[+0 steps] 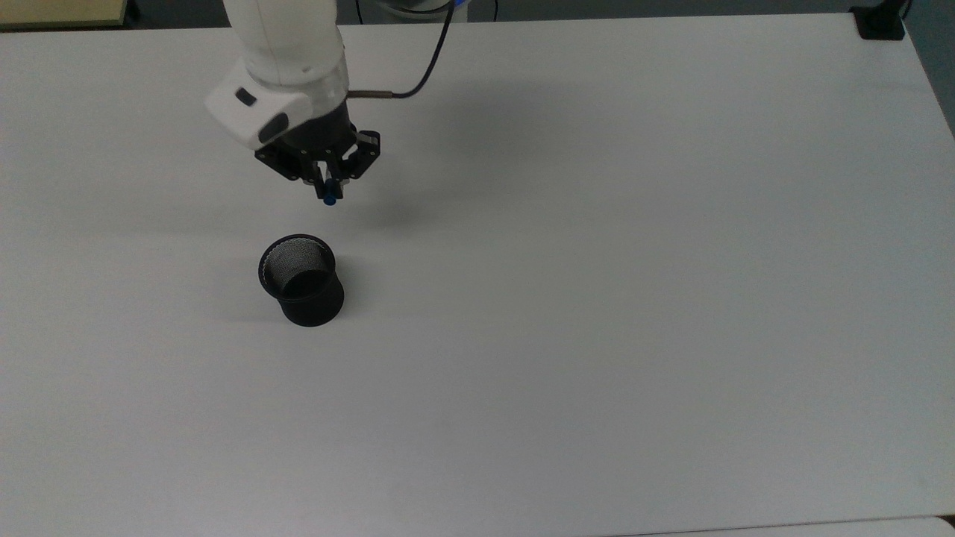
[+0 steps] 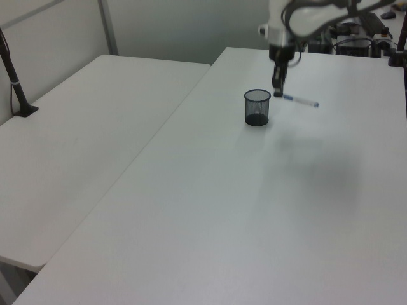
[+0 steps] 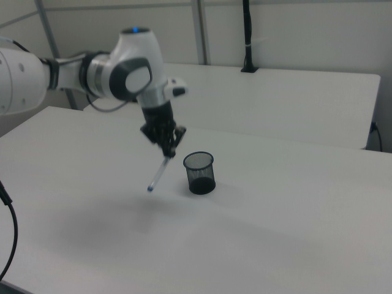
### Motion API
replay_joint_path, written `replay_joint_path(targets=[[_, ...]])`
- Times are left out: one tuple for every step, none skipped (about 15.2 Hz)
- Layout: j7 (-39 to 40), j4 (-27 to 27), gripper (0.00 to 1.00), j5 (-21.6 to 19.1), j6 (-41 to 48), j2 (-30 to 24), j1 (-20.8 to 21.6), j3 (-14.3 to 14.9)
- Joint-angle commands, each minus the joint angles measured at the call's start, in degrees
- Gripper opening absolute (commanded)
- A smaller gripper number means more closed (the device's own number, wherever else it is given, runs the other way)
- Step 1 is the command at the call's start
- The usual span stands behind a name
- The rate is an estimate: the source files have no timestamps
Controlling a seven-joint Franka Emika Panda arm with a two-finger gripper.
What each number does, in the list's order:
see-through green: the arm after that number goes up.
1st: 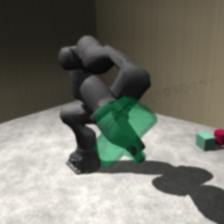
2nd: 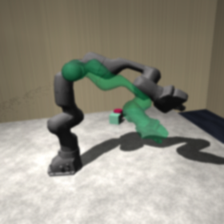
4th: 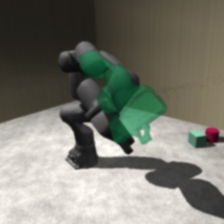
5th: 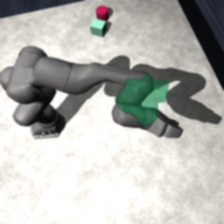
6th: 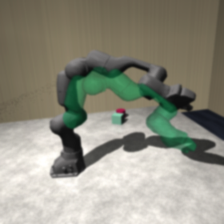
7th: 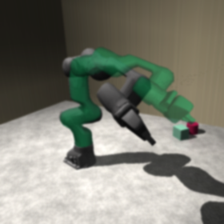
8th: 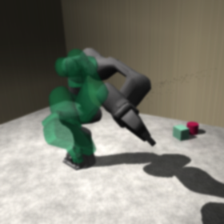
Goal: Insert the marker
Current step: 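Lift the marker and carry it above the black mesh cup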
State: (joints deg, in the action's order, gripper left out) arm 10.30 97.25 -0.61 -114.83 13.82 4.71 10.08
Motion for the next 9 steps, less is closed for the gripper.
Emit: replay_joint_path(targets=[[1.1,-5.8,0.03,-3.6,-1.3,-0.7,0.4,3.2],[1.1,-5.8,0.04,-4.7,-4.9,-0.7,0.3,3.8],[0.9,-5.7,0.04,-5.5,-9.1,-0.7,0.3,4.4],[0.8,-5.4,0.03,-5.8,-12.9,-0.6,0.2,4.7],[0.8,-5.0,0.04,-5.9,-16.4,-0.6,0.1,4.8],[0.8,-4.1,0.04,-5.9,-20.0,-0.5,0.0,4.9],[0.5,-3.1,0.04,-6.0,-24.0,-0.6,-0.1,5.4],[0.3,-2.1,0.03,-6.0,-28.0,-0.6,-0.1,5.6],[0.3,-0.4,0.04,-6.0,-31.6,-0.6,-0.1,5.7]])
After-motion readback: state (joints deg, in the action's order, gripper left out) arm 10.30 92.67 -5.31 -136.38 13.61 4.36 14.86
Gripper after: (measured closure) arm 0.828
